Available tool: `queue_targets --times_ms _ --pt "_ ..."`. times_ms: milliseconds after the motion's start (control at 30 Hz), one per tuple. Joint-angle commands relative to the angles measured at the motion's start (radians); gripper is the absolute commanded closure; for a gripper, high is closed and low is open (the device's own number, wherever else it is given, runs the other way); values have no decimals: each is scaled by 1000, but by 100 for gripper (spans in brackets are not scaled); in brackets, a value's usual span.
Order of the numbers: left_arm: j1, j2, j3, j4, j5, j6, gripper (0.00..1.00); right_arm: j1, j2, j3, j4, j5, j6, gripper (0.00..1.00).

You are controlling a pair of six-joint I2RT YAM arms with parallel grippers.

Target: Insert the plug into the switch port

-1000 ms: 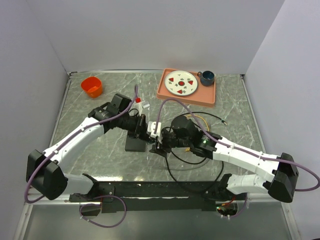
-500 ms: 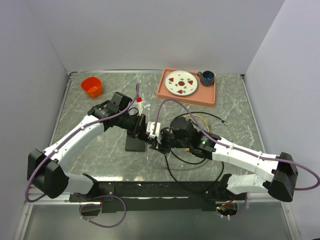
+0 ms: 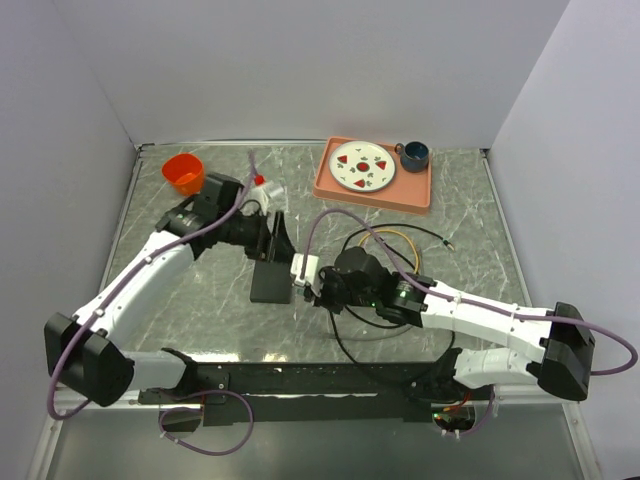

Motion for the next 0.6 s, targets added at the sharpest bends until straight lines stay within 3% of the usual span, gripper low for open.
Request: queue_targets --times_ms 0,33,200,333,467,567 --pt "85 -90 43 129 -67 -59 22 12 -64 -59 -33 57 40 100" --pt "97 -105 29 147 -109 -72 14 12 -82 -65 -24 62 40 100" --pt "110 -194 0 200 -238 -87 11 3 -115 -87 -7 37 51 100" --pt "110 -240 -55 230 -245 -74 12 -18 -193 -98 14 -59 67 100" --pt "108 -340 -132 336 -121 -50 14 -112 -266 -88 28 -255 92 100" --pt "107 -435 -190 457 -59 -60 15 -257 -291 -64 28 -550 126 100"
